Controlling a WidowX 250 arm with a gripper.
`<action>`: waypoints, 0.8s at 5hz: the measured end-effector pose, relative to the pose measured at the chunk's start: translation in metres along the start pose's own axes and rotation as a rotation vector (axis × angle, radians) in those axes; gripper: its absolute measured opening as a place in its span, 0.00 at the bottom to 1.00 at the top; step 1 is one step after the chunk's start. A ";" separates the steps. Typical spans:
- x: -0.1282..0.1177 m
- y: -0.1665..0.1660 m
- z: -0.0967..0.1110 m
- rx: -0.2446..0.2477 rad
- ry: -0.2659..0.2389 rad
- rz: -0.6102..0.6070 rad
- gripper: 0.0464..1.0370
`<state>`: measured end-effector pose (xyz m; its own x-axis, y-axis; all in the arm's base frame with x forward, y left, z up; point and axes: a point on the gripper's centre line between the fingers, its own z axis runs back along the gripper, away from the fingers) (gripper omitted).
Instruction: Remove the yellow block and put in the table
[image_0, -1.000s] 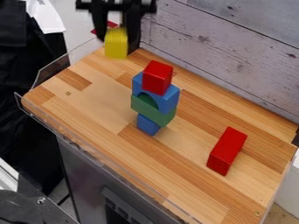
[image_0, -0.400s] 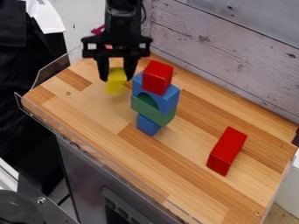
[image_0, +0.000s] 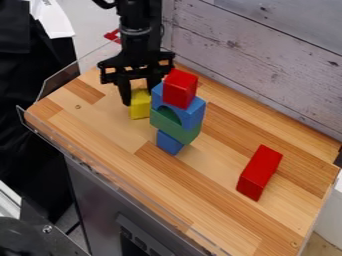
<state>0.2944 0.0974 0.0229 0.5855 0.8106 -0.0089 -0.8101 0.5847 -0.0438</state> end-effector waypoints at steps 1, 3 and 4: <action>0.001 -0.001 0.000 -0.015 -0.002 0.004 0.58; 0.001 -0.001 0.016 0.016 -0.029 0.018 0.97; 0.002 -0.007 0.050 -0.004 -0.089 0.033 0.96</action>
<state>0.2997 0.0966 0.0734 0.5538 0.8290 0.0782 -0.8284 0.5580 -0.0494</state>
